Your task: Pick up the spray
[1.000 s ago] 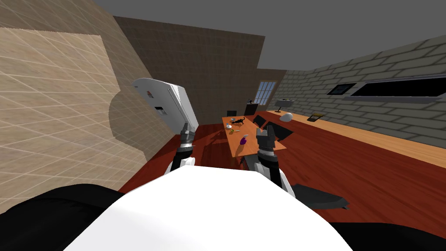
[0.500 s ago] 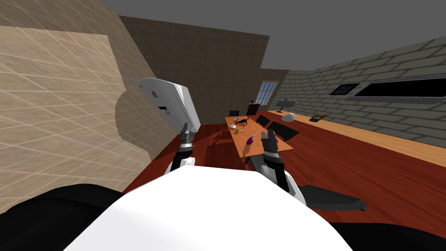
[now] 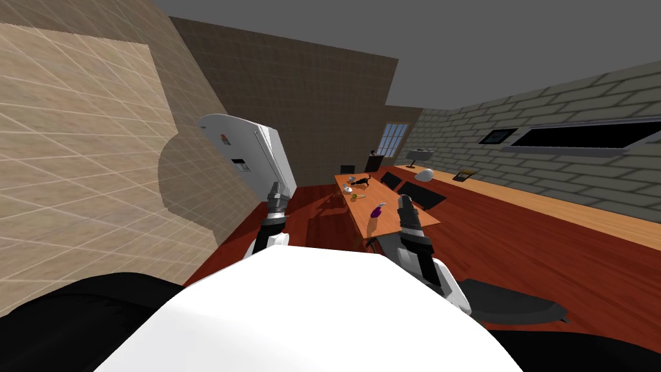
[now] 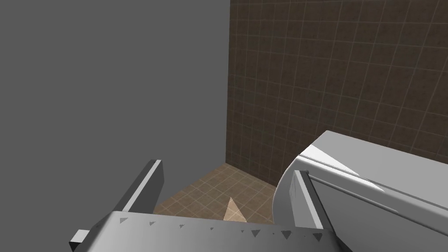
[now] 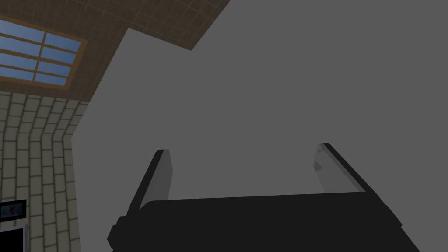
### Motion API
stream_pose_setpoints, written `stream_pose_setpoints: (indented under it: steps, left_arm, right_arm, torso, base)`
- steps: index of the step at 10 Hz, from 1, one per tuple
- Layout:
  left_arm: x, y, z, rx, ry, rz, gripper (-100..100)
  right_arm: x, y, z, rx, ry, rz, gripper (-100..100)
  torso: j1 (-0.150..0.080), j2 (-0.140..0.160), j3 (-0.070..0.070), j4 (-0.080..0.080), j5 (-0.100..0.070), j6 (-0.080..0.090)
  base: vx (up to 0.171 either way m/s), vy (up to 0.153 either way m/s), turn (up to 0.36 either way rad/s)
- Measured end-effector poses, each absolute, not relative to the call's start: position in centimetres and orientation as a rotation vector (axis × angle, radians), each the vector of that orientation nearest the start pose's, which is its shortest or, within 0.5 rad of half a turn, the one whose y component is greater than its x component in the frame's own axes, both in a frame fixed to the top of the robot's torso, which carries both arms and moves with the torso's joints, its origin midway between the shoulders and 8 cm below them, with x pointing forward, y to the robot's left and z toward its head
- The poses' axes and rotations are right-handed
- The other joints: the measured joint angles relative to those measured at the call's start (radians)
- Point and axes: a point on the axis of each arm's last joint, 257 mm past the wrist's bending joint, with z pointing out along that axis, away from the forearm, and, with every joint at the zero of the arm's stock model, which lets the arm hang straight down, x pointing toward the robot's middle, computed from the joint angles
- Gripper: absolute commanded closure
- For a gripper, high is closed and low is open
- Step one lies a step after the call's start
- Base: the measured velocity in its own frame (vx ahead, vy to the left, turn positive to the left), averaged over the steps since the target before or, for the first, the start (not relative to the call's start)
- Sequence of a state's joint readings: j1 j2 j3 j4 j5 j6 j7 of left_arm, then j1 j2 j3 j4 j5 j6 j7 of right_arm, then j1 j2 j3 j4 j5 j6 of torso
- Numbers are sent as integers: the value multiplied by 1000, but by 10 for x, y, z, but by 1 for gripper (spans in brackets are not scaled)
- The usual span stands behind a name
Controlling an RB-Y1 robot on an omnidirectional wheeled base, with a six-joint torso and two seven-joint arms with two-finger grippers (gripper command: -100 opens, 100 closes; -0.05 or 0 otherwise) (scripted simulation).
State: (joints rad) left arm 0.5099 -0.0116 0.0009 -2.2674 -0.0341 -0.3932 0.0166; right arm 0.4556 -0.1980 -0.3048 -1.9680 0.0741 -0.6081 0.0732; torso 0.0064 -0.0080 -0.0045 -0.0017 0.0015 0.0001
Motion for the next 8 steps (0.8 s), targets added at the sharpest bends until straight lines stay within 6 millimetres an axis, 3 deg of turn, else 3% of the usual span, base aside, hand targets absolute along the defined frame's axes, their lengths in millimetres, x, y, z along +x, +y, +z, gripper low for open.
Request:
stream_pose_setpoints:
  steps: [8]
  left_arm:
    - [362,283,-6,-757,703,-1259,0]
  right_arm:
    - [351,-476,-79,478,965,495,-100]
  torso:
    - [-2,0,0,0,0,0]
  base:
    - [97,76,-72]
